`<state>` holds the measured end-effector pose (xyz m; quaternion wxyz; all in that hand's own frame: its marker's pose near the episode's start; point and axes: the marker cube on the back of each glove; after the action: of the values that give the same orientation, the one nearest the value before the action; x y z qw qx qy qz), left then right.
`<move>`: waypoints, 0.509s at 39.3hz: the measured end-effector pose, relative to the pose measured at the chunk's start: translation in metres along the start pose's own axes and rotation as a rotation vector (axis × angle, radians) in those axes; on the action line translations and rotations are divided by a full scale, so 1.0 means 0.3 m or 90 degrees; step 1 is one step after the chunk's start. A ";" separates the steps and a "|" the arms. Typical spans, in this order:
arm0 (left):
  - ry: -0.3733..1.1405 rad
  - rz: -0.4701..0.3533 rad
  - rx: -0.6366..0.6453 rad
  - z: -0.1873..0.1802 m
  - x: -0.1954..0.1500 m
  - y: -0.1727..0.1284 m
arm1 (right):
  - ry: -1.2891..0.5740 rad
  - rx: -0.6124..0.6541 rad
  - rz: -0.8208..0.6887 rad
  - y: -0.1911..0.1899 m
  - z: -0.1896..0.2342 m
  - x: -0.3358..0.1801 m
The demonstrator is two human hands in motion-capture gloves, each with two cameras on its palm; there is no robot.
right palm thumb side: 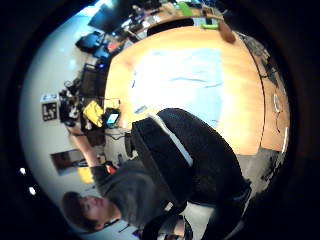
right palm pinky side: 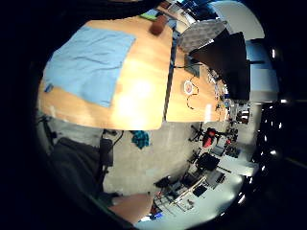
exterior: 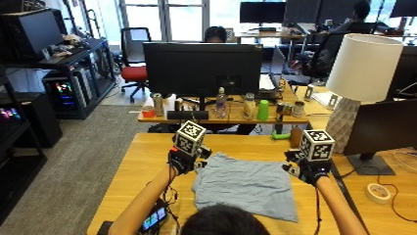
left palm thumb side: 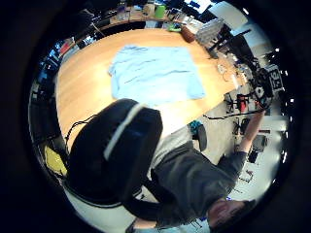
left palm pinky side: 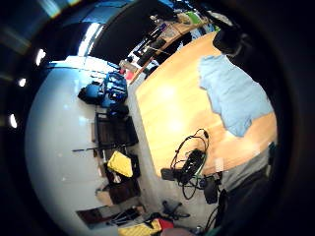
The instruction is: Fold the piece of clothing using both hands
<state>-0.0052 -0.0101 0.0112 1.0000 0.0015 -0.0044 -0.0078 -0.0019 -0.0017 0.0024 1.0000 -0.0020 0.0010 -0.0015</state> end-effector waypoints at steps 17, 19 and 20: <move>0.012 0.005 -0.052 0.004 -0.008 0.017 | 0.086 -0.010 0.017 0.000 -0.039 -0.013; 0.014 0.003 -0.043 -0.004 -0.005 0.014 | 0.090 -0.007 0.021 0.009 -0.055 -0.008; 0.016 0.002 -0.039 -0.008 -0.004 0.014 | 0.091 -0.006 0.024 0.012 -0.061 -0.005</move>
<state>-0.0063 -0.0060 0.0088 0.9995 -0.0293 0.0082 -0.0066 -0.0036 0.0020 -0.0158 0.9972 -0.0062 0.0727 0.0172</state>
